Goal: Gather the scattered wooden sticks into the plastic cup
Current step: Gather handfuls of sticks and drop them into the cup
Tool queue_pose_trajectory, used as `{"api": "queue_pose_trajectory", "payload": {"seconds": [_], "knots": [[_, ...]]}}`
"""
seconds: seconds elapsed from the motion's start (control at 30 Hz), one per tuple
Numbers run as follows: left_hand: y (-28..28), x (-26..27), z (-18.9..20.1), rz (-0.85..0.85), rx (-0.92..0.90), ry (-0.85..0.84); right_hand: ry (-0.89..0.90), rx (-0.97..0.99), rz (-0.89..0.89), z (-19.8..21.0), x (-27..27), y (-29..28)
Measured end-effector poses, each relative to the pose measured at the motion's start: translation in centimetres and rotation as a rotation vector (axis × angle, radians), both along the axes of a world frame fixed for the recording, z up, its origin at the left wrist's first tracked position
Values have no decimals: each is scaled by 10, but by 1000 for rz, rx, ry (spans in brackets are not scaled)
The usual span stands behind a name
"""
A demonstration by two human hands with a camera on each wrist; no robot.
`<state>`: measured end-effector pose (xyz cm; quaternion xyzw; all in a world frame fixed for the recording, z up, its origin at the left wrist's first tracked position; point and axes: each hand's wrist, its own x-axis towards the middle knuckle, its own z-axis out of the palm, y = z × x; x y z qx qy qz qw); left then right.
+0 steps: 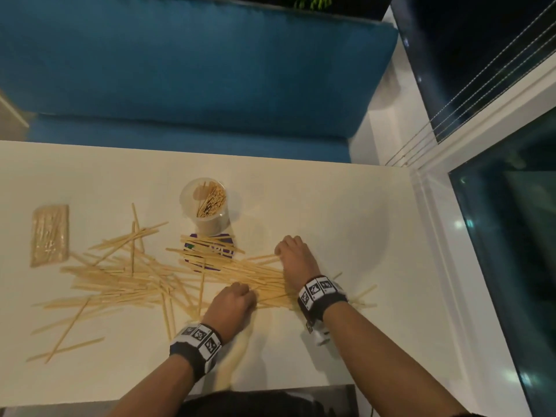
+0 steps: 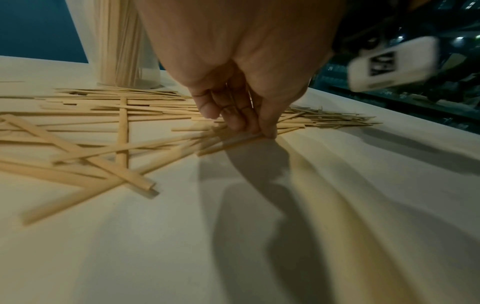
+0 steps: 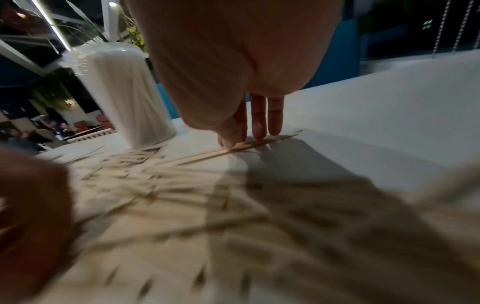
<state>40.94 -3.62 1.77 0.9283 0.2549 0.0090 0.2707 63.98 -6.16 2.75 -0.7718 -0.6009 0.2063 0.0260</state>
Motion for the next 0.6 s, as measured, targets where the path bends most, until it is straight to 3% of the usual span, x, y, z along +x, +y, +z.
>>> {"api": "queue_pose_trajectory", "payload": {"seconds": [0.13,0.3,0.4,0.6], "knots": [[5,2,0,22,-19,-20,73,8,11,-1,-24,-47],[14,-8,11,124,-121,-105,100,61,-147,21,-31,-61],[24,-37,16,186,-180,-83,129,16,-154,29,-37,-56],[52,-132,14,310,-187,96,-9,-96,-10,20,-68,-35]]}}
